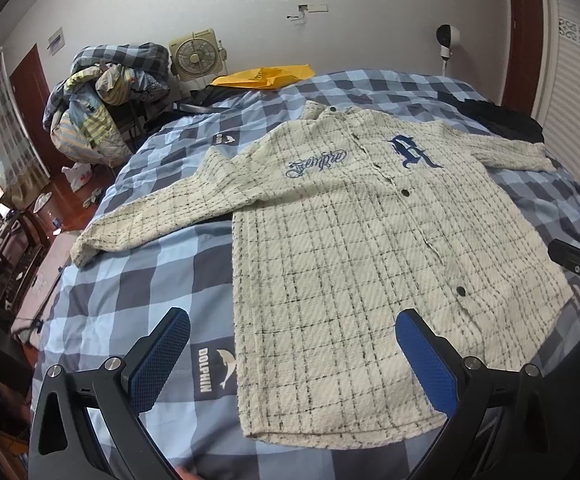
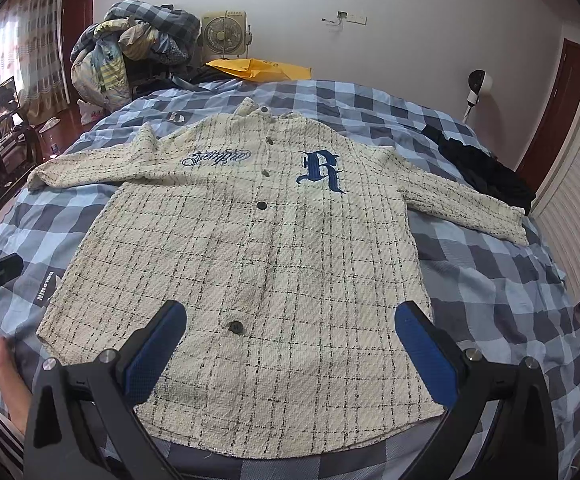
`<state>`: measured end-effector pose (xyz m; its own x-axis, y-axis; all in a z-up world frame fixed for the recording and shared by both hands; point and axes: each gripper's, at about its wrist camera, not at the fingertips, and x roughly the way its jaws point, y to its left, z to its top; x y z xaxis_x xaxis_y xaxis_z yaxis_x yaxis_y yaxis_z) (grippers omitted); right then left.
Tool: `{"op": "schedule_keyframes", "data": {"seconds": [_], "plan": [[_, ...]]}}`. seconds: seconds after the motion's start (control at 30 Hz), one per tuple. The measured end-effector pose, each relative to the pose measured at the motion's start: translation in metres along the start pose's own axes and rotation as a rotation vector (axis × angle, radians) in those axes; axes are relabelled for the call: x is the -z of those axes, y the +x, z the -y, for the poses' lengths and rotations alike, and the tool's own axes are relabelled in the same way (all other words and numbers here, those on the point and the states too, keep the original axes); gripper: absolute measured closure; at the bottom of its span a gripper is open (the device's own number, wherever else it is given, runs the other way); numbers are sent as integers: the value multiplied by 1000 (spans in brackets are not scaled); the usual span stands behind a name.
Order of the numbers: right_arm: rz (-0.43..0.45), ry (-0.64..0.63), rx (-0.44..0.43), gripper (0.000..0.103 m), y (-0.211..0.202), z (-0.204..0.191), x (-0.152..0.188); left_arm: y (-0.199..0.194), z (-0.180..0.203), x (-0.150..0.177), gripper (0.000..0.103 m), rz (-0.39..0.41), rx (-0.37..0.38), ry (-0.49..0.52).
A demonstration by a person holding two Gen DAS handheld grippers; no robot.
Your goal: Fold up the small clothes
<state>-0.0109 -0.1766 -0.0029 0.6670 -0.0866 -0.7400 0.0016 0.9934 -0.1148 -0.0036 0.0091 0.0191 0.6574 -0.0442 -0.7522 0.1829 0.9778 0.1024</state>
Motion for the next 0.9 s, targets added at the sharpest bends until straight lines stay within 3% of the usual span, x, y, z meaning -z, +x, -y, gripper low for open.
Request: {"op": "schedule_keyframes", "data": {"seconds": [0.9], "plan": [[-9,-2,-1,1,2,3,2,2,-7,3,0,-14,4,-26]]}}
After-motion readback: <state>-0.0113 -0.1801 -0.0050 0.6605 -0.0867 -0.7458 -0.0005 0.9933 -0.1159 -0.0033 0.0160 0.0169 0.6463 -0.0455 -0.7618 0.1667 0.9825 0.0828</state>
